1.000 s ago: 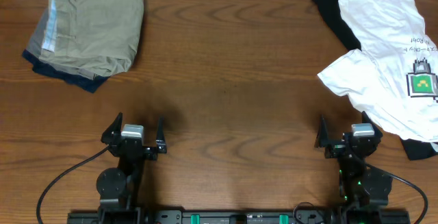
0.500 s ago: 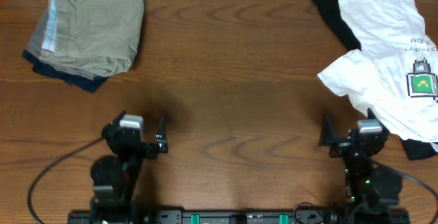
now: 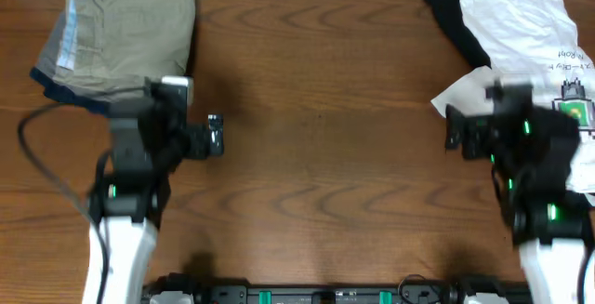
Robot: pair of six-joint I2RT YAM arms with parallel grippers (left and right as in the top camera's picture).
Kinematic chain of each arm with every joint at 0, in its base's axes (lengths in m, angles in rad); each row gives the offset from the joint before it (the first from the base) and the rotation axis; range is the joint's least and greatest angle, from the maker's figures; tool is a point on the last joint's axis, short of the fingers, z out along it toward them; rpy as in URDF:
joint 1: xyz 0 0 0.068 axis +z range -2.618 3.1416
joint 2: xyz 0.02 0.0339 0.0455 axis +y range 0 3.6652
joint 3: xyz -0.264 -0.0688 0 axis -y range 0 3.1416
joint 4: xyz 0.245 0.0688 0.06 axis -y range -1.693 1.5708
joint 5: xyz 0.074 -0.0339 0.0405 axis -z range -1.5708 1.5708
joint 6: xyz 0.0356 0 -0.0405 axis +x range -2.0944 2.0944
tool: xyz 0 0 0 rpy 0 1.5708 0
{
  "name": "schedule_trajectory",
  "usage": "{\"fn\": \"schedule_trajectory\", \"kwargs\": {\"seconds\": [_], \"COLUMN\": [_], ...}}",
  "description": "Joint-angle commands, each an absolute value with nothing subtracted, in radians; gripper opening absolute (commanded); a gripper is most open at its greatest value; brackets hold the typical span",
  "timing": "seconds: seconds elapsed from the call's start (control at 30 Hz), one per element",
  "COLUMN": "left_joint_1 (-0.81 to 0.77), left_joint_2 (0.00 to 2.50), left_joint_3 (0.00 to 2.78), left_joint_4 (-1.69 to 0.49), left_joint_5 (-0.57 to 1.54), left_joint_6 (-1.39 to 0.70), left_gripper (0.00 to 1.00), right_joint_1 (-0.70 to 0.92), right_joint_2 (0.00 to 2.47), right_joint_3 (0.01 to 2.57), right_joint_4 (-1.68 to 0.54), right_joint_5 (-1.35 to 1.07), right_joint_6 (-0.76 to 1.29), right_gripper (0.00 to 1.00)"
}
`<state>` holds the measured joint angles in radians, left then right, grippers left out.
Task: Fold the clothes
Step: 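Reach the right gripper to the white T-shirt and grasp it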
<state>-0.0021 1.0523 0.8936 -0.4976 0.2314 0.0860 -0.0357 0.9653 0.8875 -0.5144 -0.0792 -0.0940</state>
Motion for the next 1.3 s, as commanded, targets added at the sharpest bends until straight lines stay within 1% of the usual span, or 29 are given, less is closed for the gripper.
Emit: {"fn": "schedule_trajectory", "kwargs": {"seconds": [0.0, 0.2, 0.3, 0.33, 0.37, 0.4, 0.47, 0.5, 0.53, 0.57, 0.63, 0.67, 0.77, 1.1, 1.27], "left_joint_1": [-0.006, -0.006, -0.006, -0.006, -0.006, -0.006, -0.006, -0.006, -0.006, -0.006, -0.006, -0.006, -0.006, -0.006, -0.006], "left_joint_2": [1.187, 1.348, 1.394, 1.405, 1.414, 1.420, 1.424, 1.424, 1.423, 1.423, 1.423, 1.423, 1.423, 1.423, 1.423], "left_joint_3": [0.992, 1.019, 1.019, 1.019, 1.019, 1.019, 1.019, 1.019, 1.019, 1.019, 1.019, 1.019, 1.019, 1.019, 1.019], "left_joint_4": [-0.566, -0.565, -0.559, -0.555, -0.552, -0.553, -0.553, -0.553, -0.553, -0.552, -0.553, -0.553, -0.552, -0.553, -0.553], "left_joint_5": [0.243, 0.307, 0.333, 0.333, 0.333, 0.333, 0.333, 0.333, 0.333, 0.333, 0.333, 0.333, 0.333, 0.333, 0.333], "left_joint_6": [0.103, 0.102, 0.098, 0.091, 0.087, 0.080, 0.073, 0.073, 0.072, 0.073, 0.073, 0.073, 0.073, 0.072, 0.072], "left_gripper": [0.98, 0.98, 0.98, 0.98, 0.98, 0.98, 0.97, 0.98, 0.98, 0.98, 0.98, 0.98, 0.98, 0.98, 0.98], "right_joint_1": [-0.048, -0.054, -0.075, -0.086, -0.099, -0.118, -0.164, -0.184, -0.206, -0.225, -0.250, -0.259, -0.269, -0.268, -0.268], "right_joint_2": [1.118, 1.348, 1.422, 1.442, 1.457, 1.474, 1.505, 1.519, 1.535, 1.552, 1.579, 1.597, 1.639, 1.767, 1.831], "right_joint_3": [0.966, 0.992, 0.992, 0.992, 0.992, 0.992, 0.991, 0.989, 0.983, 0.977, 0.971, 0.970, 0.970, 0.970, 0.970], "right_joint_4": [-0.543, -0.462, -0.437, -0.432, -0.430, -0.434, -0.480, -0.499, -0.505, -0.498, -0.487, -0.485, -0.478, -0.432, -0.411], "right_joint_5": [-0.087, -0.108, -0.109, -0.109, -0.102, -0.070, 0.034, 0.068, 0.083, 0.080, 0.071, 0.071, 0.072, 0.048, 0.047], "right_joint_6": [-0.159, -0.154, -0.075, -0.032, 0.019, 0.113, 0.392, 0.502, 0.580, 0.611, 0.622, 0.628, 0.635, 0.643, 0.632], "right_gripper": [0.99, 0.99, 0.99, 0.98, 0.92, 0.85, 0.78, 0.73, 0.70, 0.69, 0.69, 0.66, 0.63, 0.61, 0.57]}}
